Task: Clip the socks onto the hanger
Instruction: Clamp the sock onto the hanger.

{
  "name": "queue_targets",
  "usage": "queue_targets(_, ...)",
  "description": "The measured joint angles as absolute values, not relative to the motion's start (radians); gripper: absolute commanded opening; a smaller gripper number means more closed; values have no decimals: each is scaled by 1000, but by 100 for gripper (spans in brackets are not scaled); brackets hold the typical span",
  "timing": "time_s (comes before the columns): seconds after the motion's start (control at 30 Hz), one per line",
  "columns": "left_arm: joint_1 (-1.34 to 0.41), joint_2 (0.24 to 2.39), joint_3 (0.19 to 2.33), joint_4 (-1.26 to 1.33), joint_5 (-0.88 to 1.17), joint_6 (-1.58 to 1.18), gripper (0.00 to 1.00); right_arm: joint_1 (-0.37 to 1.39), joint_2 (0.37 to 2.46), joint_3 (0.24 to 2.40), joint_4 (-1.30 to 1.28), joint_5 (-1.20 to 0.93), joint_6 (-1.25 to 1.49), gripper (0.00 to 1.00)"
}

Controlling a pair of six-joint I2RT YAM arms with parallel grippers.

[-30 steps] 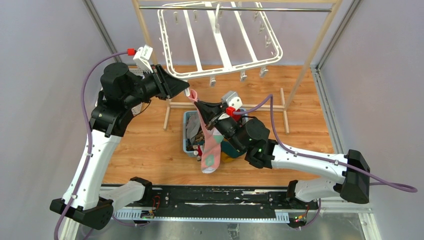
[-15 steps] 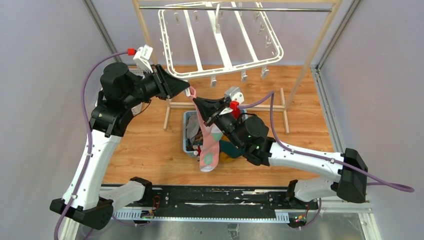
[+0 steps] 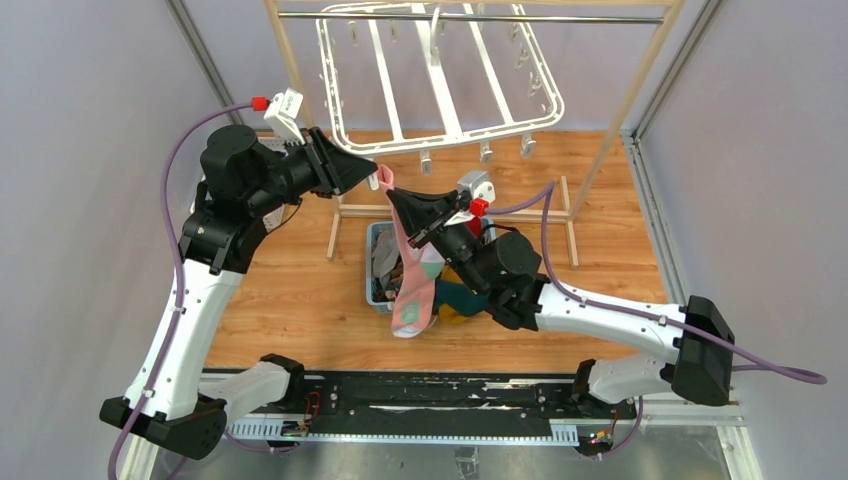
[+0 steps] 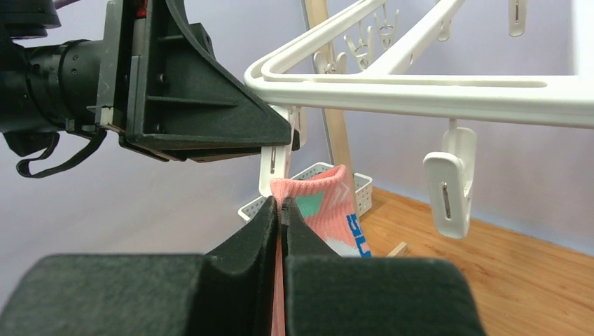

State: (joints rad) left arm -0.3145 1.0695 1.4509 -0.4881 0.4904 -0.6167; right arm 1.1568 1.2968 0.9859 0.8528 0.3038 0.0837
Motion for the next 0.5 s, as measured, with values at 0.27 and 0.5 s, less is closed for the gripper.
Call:
queue_targets(0.27, -315, 1069, 1451, -488, 400, -625, 0, 1211, 1399, 995, 927, 403, -13, 0)
queue_targets(0.5, -315, 1069, 1451, -489, 369, -624, 0, 1270, 1474, 1010, 1008, 513, -152, 0)
